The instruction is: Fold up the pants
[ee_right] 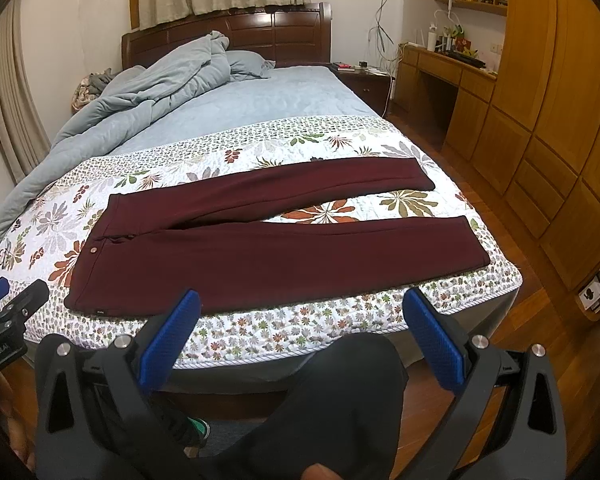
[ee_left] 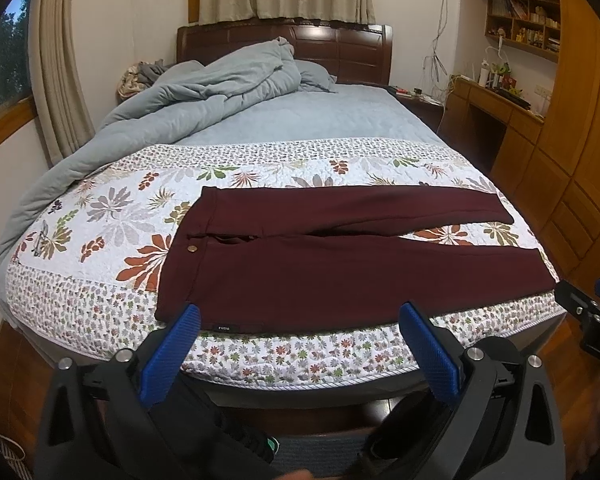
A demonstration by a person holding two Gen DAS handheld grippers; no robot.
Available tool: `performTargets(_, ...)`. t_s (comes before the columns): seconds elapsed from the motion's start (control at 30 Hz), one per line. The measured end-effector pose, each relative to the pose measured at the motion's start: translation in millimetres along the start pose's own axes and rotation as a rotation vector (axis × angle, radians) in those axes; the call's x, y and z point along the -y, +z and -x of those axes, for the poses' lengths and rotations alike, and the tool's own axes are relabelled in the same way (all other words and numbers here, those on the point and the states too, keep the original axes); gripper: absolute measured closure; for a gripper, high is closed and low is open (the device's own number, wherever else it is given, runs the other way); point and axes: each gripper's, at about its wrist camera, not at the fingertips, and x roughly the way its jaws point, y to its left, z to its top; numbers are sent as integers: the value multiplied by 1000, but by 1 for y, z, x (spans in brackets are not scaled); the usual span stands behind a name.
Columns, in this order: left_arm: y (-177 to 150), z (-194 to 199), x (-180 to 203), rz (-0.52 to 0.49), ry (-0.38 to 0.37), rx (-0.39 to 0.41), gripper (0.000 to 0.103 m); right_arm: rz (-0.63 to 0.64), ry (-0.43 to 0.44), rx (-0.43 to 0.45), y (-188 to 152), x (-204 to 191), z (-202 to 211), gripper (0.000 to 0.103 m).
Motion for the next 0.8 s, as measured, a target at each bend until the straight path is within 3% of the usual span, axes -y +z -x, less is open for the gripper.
performTargets(0.13,-3,-2,1,-10,18,17,4,0,2,2,3,-1,2,2)
performTargets(0.3,-7,1,-14,64,-106,63,4,-2,3,5,5,0,4,2)
performTargets(0.33,-9,4,-16,62,-103,103,4,-2,3,6,5,0,3,2)
performTargets(0.43,-10,2,-13,28,-21,116,4,-6,2,6,5,0,3,2)
performTargets(0.5,-11,3,-13,18,-20,129,4,-3,-2,14,5,0,4,2)
performTargets(0.63,-11,-9,-12,12,-65,23,4,-1,-2,25,6,0,3,2)
performTargets(0.8,-14,-14,-10,-5,-59,25,4,19,-38,81,11,1,8,2)
